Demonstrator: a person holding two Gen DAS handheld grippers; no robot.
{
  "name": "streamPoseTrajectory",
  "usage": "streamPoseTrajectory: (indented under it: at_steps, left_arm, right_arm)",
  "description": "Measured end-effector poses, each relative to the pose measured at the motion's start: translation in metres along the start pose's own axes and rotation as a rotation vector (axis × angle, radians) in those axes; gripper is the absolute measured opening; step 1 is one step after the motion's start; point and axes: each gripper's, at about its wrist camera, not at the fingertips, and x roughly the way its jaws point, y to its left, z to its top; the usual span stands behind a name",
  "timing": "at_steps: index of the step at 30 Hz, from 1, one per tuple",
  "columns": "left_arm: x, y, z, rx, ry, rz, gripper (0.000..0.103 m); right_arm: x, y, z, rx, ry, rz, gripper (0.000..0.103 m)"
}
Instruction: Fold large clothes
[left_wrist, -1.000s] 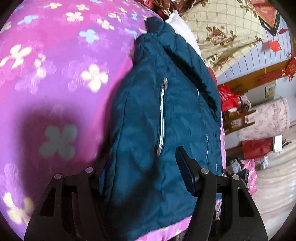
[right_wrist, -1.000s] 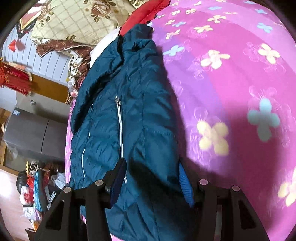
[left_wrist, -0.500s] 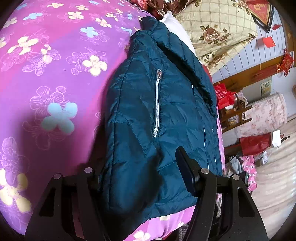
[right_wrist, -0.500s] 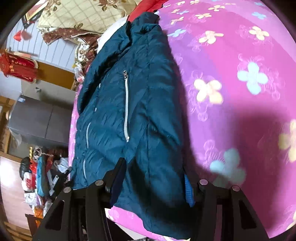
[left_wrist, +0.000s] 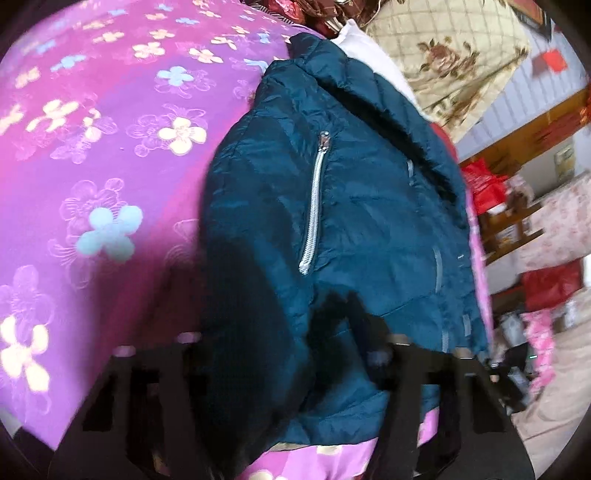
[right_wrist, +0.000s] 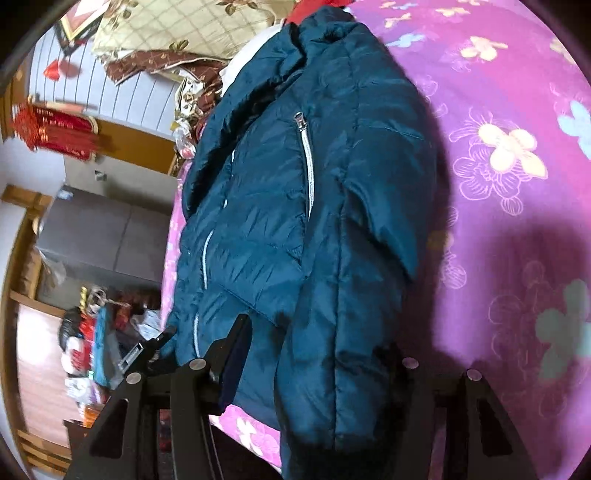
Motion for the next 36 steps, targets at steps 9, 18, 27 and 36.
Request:
streamPoseTrajectory:
  at_steps: [9, 18, 27, 36]
  left_arm:
    - [-0.014, -0.006, 0.004, -0.013, -0.016, 0.058, 0.014]
    - [-0.002, -0.015, 0.001, 0.022, -0.018, 0.099, 0.041]
    - [0.004, -0.026, -0.003, 0.042, -0.035, 0.136, 0.050]
    - [-0.030, -0.024, 0.007, -0.011, -0.084, 0.123, 0.009]
  right_arm:
    - [-0.005, -0.002, -0.002, 0.000, -0.017, -0.077, 0.037]
    - [-0.004, -0.001, -0.007, 0.004, -0.059, -0.085, 0.037]
    - [-0.006, -0.006, -0.008, 0.015, -0.065, -0.053, 0.037]
    - [-0.012, 0.017, -0.002, -0.066, -0.064, -0.136, 0.022]
